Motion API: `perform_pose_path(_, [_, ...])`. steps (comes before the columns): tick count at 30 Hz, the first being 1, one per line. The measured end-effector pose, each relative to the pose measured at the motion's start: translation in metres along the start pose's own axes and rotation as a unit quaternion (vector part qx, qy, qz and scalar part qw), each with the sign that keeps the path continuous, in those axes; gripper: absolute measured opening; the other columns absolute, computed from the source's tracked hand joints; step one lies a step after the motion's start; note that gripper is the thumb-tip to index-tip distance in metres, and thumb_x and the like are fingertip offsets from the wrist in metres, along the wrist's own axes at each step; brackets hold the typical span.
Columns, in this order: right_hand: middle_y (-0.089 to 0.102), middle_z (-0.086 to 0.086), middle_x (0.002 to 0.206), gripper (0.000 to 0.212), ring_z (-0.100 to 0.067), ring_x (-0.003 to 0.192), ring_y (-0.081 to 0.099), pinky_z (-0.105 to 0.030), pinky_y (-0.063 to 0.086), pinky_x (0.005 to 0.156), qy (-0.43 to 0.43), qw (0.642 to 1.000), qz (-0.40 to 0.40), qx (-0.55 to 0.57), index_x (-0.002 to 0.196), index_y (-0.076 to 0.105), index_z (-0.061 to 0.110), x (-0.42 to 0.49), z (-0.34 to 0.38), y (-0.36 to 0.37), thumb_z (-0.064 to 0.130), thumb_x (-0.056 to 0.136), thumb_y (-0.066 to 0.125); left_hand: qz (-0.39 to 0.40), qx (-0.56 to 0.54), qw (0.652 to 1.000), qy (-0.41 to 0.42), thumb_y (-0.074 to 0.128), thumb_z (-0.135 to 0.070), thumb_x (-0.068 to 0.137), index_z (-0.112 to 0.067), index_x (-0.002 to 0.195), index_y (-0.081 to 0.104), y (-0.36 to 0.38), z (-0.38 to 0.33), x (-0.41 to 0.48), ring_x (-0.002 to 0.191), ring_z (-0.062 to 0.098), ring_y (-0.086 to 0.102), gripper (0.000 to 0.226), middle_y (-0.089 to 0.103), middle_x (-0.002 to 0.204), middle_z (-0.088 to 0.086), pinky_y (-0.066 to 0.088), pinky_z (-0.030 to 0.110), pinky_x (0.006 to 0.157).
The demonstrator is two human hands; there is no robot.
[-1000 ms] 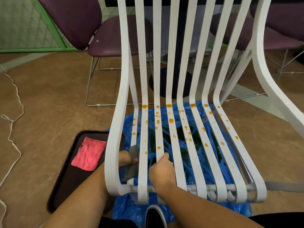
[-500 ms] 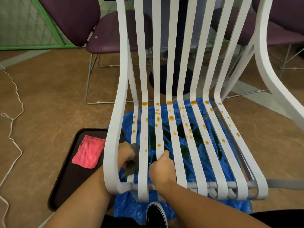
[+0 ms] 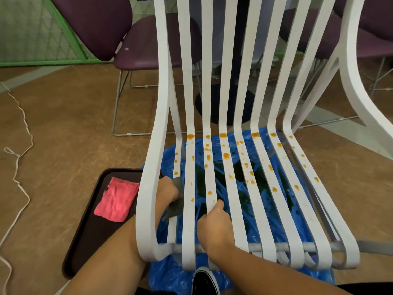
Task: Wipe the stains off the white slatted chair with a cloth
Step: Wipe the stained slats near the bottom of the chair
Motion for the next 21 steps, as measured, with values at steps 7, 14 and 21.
perform_pose_path(7, [0.053,0.008,0.087,0.031,-0.007,0.074,0.057,-0.019,0.051,0.062,0.007,1.000,0.007,-0.013,0.122,0.037,0.023,0.004,0.000,0.003,0.015,0.096,0.052,-0.004,0.021,0.999,0.025,0.065,-0.017,0.096,-0.003,0.125,0.057,-0.010,-0.015,0.032,0.109,0.031,0.064,0.033,0.063,0.114,0.015,0.055,0.039,0.096])
perform_pose_path(14, [0.054,0.008,0.084,0.025,-0.007,0.073,0.059,-0.021,0.052,0.062,0.010,1.000,-0.002,-0.013,0.111,0.035,0.026,0.006,-0.002,0.001,0.015,0.095,0.050,-0.047,0.048,0.995,0.076,0.055,-0.022,0.103,-0.001,0.130,0.057,-0.016,-0.029,0.038,0.119,0.027,0.062,0.035,0.063,0.125,0.011,0.048,0.028,0.091])
perform_pose_path(21, [0.053,0.007,0.080,0.028,-0.007,0.067,0.058,-0.017,0.042,0.048,0.011,1.000,0.002,-0.009,0.119,0.039,0.021,0.004,0.001,0.001,0.011,0.095,0.047,0.119,-0.031,0.992,0.028,0.071,-0.015,0.092,-0.003,0.107,0.061,0.002,0.004,0.030,0.078,0.028,0.072,0.022,0.068,0.089,0.013,0.064,0.039,0.070])
Point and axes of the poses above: each hand's wrist, its own x-axis towards the middle knuckle, its own y-axis out of the palm, z = x × y, the point moved 4 cm from there along x, towards the middle knuckle
